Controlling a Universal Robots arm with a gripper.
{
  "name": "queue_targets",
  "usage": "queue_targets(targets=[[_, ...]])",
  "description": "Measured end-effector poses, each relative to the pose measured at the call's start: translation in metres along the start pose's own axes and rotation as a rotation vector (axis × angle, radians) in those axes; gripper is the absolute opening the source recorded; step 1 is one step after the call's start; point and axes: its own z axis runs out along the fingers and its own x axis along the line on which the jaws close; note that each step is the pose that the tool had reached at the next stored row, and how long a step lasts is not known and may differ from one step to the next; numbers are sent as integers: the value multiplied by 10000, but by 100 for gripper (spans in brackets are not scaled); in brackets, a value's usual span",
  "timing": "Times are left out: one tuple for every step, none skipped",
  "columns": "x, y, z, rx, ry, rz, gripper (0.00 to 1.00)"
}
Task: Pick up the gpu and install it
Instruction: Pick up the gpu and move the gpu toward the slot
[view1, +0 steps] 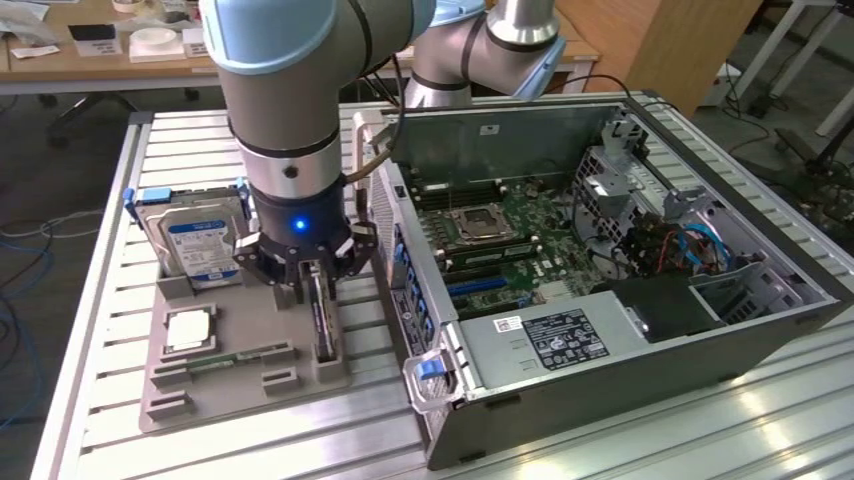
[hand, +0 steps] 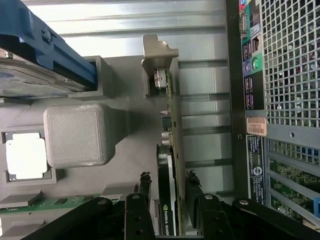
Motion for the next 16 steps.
queue_targets(targets=[[0,0,0,0,0,0,42],[0,0,0,0,0,0,42],[0,0,2,0,0,1,42],[0,0,18,-2,-3,0,42],[1,-1,36,-3,-2,0,42],[1,-2,53,-1,-1,0,42],[2,-2,70,-1,0,0,42],[2,-3,85,-2,-2,0,42],[2,-3,90,-1,-1,0,42],[2,-3,90,1,0,0,42],[2,-2,93,1,0,1,42],[3,5,102,-1,-2,2,42],[4,14,110,-1,-2,1,42],[6,23,120,-1,-2,1,42],[6,25,129,-2,-3,0,42],[6,24,138,0,0,-1,42]])
